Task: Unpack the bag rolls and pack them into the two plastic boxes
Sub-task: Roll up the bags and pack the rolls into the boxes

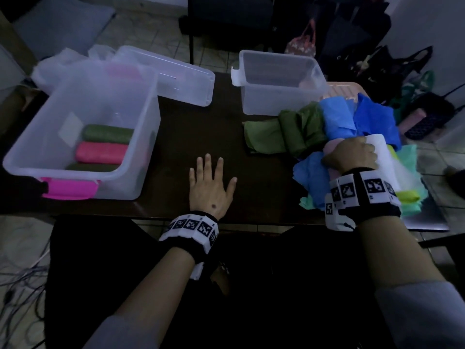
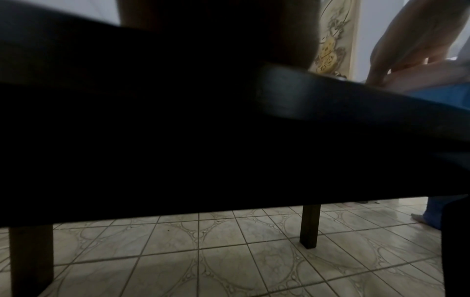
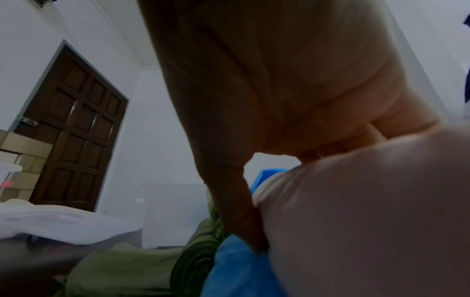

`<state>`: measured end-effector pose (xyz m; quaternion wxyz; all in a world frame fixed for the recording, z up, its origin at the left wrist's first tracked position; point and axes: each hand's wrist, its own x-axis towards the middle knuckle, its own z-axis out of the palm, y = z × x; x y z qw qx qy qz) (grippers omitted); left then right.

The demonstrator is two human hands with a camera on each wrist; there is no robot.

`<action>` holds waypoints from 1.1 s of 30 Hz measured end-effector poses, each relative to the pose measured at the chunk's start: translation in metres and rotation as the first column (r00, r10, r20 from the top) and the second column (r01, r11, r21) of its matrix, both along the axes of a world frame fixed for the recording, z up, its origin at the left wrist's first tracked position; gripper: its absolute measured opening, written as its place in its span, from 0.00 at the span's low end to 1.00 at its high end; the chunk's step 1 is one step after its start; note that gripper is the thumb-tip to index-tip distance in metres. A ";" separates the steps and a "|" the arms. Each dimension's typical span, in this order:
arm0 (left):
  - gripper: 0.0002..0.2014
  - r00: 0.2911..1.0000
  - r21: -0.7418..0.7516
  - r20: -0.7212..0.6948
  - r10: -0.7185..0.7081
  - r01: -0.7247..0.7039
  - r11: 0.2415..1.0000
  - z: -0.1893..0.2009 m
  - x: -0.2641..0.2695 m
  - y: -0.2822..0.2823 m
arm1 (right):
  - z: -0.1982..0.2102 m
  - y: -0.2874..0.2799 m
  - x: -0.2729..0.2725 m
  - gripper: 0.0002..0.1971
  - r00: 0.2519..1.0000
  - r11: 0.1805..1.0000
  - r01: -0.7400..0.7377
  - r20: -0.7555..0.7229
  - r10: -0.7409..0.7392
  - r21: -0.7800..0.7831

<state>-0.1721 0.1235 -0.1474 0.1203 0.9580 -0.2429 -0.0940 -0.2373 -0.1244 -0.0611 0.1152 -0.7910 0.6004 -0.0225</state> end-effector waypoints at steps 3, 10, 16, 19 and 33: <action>0.31 1.000 -0.006 -0.003 0.002 -0.002 1.000 0.000 0.000 0.000 | -0.002 -0.002 -0.001 0.36 0.993 0.994 -0.096 -0.062 0.099 0.054; 0.31 1.000 -0.016 0.002 -0.002 0.002 1.000 0.001 -0.001 0.001 | 0.021 0.023 0.008 0.24 0.942 0.946 -0.324 -0.099 0.320 -0.025; 0.31 0.999 -0.016 -0.051 -0.014 0.013 1.000 0.005 0.001 0.002 | 0.028 0.097 0.056 0.23 0.785 0.776 -0.620 -0.111 0.610 -0.114; 0.34 0.997 -0.045 -0.067 -0.023 0.020 0.999 0.006 0.003 0.005 | 0.018 0.132 0.078 0.23 0.686 0.683 -0.726 -0.138 0.714 -0.079; 0.44 0.989 0.068 -0.132 0.070 -0.061 0.996 0.008 0.011 0.026 | -0.023 0.158 0.099 0.26 0.512 0.531 -0.847 -0.234 0.827 0.025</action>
